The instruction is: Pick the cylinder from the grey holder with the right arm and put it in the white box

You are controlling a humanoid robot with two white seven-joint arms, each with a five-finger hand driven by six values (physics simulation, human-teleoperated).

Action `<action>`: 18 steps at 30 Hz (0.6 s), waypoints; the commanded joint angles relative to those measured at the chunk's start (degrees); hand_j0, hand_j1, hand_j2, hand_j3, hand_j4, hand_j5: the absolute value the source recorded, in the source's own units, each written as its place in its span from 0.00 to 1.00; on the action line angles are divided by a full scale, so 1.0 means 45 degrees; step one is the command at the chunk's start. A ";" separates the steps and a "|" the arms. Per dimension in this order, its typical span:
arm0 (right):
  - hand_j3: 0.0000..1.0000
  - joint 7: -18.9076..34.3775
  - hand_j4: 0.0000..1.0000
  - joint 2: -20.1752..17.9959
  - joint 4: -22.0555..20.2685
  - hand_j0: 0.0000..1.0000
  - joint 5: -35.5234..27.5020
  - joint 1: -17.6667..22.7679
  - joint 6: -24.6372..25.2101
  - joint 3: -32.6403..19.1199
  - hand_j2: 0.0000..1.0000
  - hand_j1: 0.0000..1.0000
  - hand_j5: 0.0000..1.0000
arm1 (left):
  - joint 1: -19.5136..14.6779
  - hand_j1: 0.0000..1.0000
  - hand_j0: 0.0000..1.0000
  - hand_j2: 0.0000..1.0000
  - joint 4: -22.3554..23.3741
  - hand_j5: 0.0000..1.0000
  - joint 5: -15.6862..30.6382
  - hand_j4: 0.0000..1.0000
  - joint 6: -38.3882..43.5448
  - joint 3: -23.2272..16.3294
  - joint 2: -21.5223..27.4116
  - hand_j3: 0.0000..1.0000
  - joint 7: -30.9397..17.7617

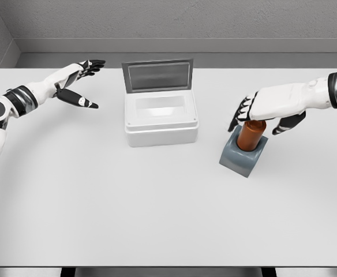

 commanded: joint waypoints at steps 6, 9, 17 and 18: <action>0.51 0.0071 0.51 0.0009 -0.0023 0.51 -0.0045 0.0000 0.0022 -0.0028 0.51 0.51 0.51 | 0.0020 1.00 1.00 1.00 -0.0078 1.00 0.0168 1.00 0.1022 0.1172 -0.0290 1.00 0.0003; 0.51 0.0071 0.51 0.0009 -0.0003 0.51 -0.0065 0.0000 0.0022 -0.0009 0.51 0.51 0.51 | 0.0000 1.00 1.00 1.00 -0.0078 1.00 0.0148 1.00 0.1140 0.1290 -0.0388 1.00 0.0003; 0.39 0.0247 0.39 -0.0029 -0.0023 0.39 -0.0026 0.0000 0.0022 0.0011 0.39 0.39 0.39 | 0.0000 1.00 1.00 1.00 -0.0059 1.00 0.0011 1.00 0.1374 0.1153 -0.0739 1.00 0.0003; 0.36 0.0247 0.36 -0.0049 -0.0023 0.36 -0.0026 0.0020 0.0022 -0.0009 0.36 0.36 0.36 | 0.0000 1.00 1.00 1.00 -0.0059 1.00 0.0011 1.00 0.1374 0.1153 -0.0779 1.00 0.0003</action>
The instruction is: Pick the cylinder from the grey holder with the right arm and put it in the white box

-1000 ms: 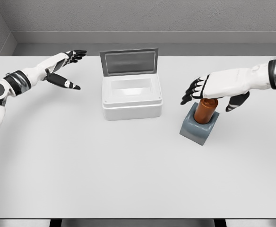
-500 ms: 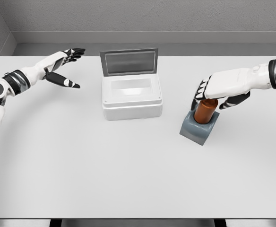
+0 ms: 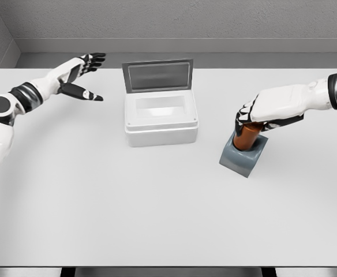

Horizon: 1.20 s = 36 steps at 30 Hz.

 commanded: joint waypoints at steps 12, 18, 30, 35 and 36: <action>0.34 0.0031 0.34 -0.0198 0.0028 0.34 -0.0307 -0.0215 -0.0002 -0.0903 0.34 0.34 0.34 | 0.0019 1.00 1.00 1.00 -0.0035 1.00 0.0136 1.00 0.0031 -0.0007 -0.0069 1.00 0.0003; 0.34 0.0031 0.34 -0.0022 0.0282 0.34 -0.0542 -0.0195 -0.0002 -0.1274 0.34 0.34 0.34 | 0.0059 1.00 1.00 1.00 -0.0113 1.00 0.0155 1.00 0.0031 -0.0007 -0.0049 1.00 0.0003; 0.34 0.0012 0.34 0.0759 0.0360 0.34 -0.0717 -0.0136 -0.0002 -0.1684 0.34 0.34 0.34 | 0.0078 1.00 1.00 1.00 -0.0562 1.00 0.0175 1.00 0.0031 -0.0456 -0.0030 1.00 0.0003; 0.34 0.0012 0.34 0.1462 0.0770 0.34 -0.0796 -0.0078 -0.0002 -0.1821 0.34 0.34 0.34 | 0.0176 1.00 1.00 1.00 -0.1148 1.00 0.0234 1.00 0.0051 -0.0496 0.0146 1.00 0.0003; 0.34 -0.0008 0.34 0.1677 0.0984 0.34 -0.0796 -0.0078 -0.0002 -0.1840 0.34 0.34 0.34 | 0.0176 1.00 1.00 1.00 -0.1148 1.00 0.0253 1.00 0.0051 -0.0496 0.0146 1.00 0.0003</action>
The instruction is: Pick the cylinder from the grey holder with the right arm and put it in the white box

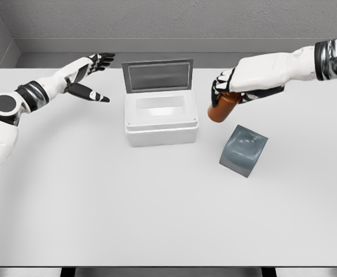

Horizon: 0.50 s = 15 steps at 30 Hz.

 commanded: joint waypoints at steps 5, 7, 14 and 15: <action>0.34 -0.0022 0.34 0.1015 0.1032 0.34 -0.0122 0.0000 0.0023 -0.0074 0.34 0.34 0.34 | 0.0000 1.00 1.00 1.00 -0.0154 1.00 0.0186 1.00 0.0172 -0.0237 0.0078 1.00 0.0003; 0.34 -0.0022 0.34 0.1210 0.1227 0.34 -0.0122 0.0039 0.0023 -0.0074 0.34 0.34 0.34 | 0.0000 1.00 1.00 1.00 -0.0173 1.00 0.0186 1.00 0.0192 -0.0237 0.0097 1.00 0.0003; 0.34 -0.0002 0.34 0.1796 0.1540 0.34 -0.0279 0.0000 0.0023 -0.0249 0.34 0.34 0.34 | 0.0039 1.00 1.00 1.00 -0.0642 1.00 0.0186 1.00 0.0485 -0.0237 0.0273 1.00 0.0003; 0.34 0.0017 0.34 0.1874 0.1637 0.34 -0.0279 -0.0019 0.0023 -0.0386 0.34 0.34 0.34 | 0.0039 1.00 1.00 1.00 -0.0642 1.00 0.0186 1.00 0.0485 -0.0237 0.0273 1.00 0.0003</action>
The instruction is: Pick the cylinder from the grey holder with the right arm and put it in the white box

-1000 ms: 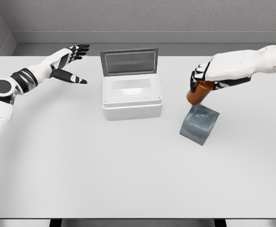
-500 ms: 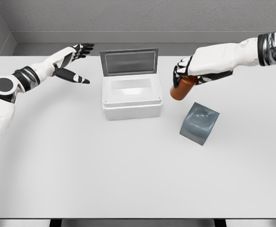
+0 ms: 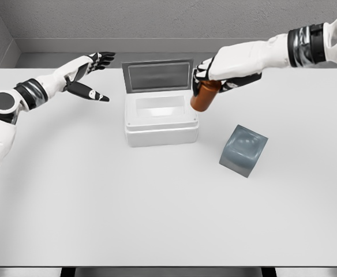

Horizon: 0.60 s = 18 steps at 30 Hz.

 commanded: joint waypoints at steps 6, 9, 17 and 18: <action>0.34 0.0028 0.34 0.0747 0.0465 0.34 -0.0104 0.0116 0.0024 -0.0128 0.34 0.34 0.34 | 0.0000 1.00 1.00 1.00 -0.0054 1.00 0.0076 1.00 0.0045 0.0011 0.0021 1.00 0.0003; 0.34 0.0048 0.34 0.1352 0.0953 0.34 -0.0065 0.0370 0.0024 -0.0050 0.34 0.34 0.34 | 0.0000 1.00 1.00 1.00 -0.0054 1.00 0.0076 1.00 0.0045 0.0011 0.0021 1.00 0.0003; 0.34 0.0028 0.34 0.1586 0.1832 0.34 -0.0085 0.0449 0.0024 -0.0089 0.34 0.34 0.34 | 0.0000 1.00 1.00 1.00 -0.0054 1.00 0.0076 1.00 0.0045 0.0011 0.0021 1.00 0.0003; 0.34 0.0028 0.34 0.1606 0.1968 0.34 -0.0085 0.0468 0.0024 -0.0089 0.34 0.34 0.34 | 0.0000 1.00 1.00 1.00 -0.0054 1.00 0.0076 1.00 0.0045 0.0011 0.0021 1.00 0.0003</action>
